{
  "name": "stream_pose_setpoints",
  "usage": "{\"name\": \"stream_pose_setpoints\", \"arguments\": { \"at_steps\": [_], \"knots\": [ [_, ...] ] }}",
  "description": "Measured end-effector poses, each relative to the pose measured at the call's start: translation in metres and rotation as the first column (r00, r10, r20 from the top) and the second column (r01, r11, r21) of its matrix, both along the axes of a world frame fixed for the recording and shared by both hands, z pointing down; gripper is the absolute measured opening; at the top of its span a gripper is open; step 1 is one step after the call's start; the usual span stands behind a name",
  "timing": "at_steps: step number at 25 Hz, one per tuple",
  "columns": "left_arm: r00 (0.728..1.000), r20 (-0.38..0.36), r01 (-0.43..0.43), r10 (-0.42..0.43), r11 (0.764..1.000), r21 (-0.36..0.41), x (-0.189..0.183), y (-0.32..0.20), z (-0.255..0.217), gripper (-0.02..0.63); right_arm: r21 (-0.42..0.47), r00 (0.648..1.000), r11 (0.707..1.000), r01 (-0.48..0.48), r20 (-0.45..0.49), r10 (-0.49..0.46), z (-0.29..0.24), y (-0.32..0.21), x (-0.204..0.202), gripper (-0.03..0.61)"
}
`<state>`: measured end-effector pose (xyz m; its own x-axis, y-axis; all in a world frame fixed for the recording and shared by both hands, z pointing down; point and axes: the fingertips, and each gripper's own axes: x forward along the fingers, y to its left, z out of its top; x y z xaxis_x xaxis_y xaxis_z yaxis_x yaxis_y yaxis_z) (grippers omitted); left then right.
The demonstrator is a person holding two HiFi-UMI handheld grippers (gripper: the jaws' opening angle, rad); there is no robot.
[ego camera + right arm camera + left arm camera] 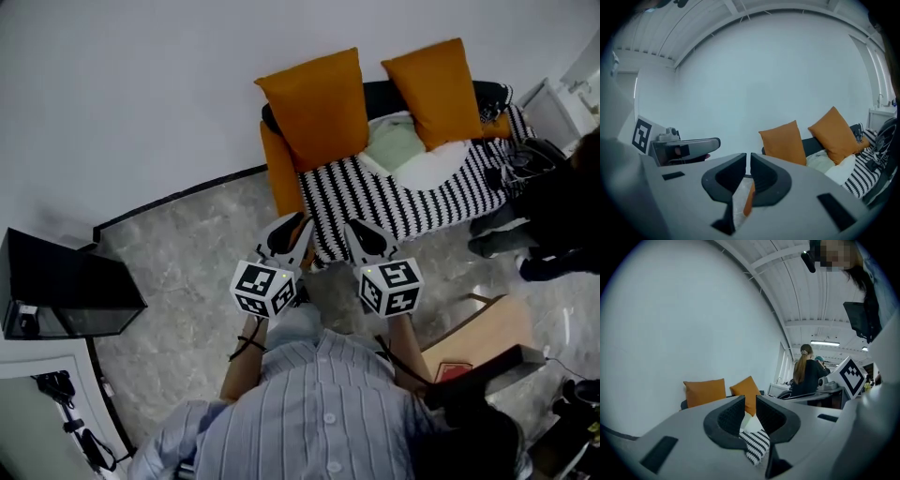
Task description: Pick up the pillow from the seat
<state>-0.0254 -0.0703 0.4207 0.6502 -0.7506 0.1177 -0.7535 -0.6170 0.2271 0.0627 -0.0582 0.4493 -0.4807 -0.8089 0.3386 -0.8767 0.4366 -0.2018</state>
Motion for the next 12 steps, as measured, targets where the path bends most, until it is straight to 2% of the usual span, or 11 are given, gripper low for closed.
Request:
{"name": "stream_pose_setpoints", "arguments": {
  "at_steps": [5,12],
  "knots": [
    [0.999,0.022,-0.026,0.026,1.000,0.006,-0.027,-0.035,0.003,0.077,-0.009,1.000,1.000,-0.024,0.000,0.024,0.002,-0.032,-0.028,0.038],
    [0.998,-0.006,-0.060,0.060,0.998,0.000,-0.051,-0.068,0.007,0.077,-0.017,0.997,0.997,-0.072,-0.018,0.071,0.008,-0.061,-0.048,0.038]
  ]
}}
